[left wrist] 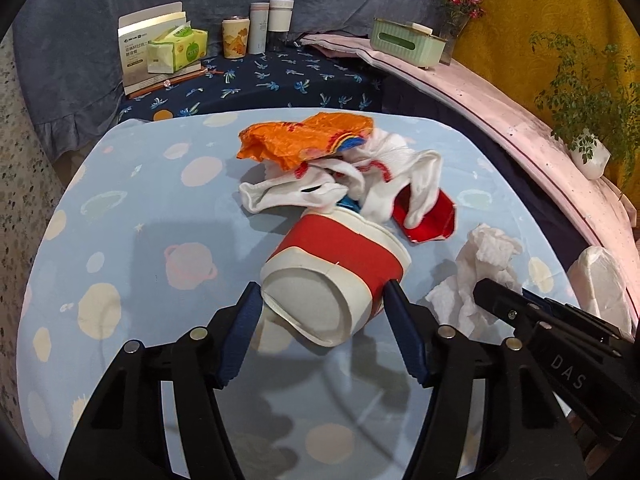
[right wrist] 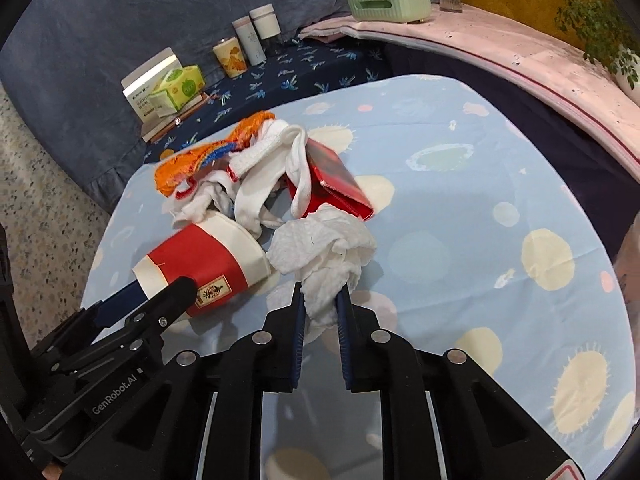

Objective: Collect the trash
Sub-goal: 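Grasp the red cup with the left tool while the right tool grasps white tissue, then carry cup and tissue over the wastebasket and open both tools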

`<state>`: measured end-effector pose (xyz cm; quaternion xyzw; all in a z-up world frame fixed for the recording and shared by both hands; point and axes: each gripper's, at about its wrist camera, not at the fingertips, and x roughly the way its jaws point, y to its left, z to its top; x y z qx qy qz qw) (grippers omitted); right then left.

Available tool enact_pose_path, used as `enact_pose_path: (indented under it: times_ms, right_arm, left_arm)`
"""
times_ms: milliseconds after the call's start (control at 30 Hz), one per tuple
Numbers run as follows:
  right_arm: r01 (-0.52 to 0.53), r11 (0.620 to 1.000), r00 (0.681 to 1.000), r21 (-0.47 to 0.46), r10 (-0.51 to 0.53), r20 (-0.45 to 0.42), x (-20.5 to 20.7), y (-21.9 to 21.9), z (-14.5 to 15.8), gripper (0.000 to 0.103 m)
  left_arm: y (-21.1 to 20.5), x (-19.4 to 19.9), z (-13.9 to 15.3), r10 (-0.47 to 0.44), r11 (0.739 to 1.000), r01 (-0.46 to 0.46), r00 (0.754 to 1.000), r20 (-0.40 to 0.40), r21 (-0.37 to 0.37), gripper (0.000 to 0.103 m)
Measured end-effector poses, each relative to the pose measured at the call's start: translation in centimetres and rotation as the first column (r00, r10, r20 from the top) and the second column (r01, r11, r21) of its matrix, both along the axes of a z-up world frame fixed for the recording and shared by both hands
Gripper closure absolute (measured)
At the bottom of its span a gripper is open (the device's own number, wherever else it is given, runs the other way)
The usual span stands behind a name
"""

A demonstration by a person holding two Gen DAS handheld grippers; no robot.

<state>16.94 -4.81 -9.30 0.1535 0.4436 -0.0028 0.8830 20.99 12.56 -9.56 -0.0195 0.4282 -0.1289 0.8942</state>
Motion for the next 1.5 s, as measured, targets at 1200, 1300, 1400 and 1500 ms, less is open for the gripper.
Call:
enact_pose_path:
  times_ms: [1200, 1300, 1400, 1500]
  right_arm:
    - [0.278, 0.960, 0.914, 0.036, -0.276, 0.299, -15.1, -18.0, 12.8, 0.089]
    - [0.303, 0.952, 0.903, 0.043, -0.302, 0.305, -16.1, -19.7, 12.8, 0.089]
    - [0.328, 0.943, 0.894, 0.051, -0.327, 0.308, -17.1, -21.3, 12.8, 0.089]
    - [0.353, 0.934, 0.884, 0.056, -0.352, 0.309, -18.1, -22.9, 12.8, 0.089]
  left_arm:
    - [-18.4, -12.3, 12.6, -0.225, 0.970, 0.237, 0.957, 0.182, -0.050, 0.044]
    - [-20.1, -13.0, 12.9, -0.251, 0.964, 0.263, 0.949, 0.189, -0.045, 0.043]
    - [-22.0, -13.6, 13.1, -0.278, 0.956, 0.290, 0.941, 0.193, -0.038, 0.043]
    - [-23.6, -14.1, 13.3, -0.305, 0.948, 0.317, 0.932, 0.195, -0.036, 0.043]
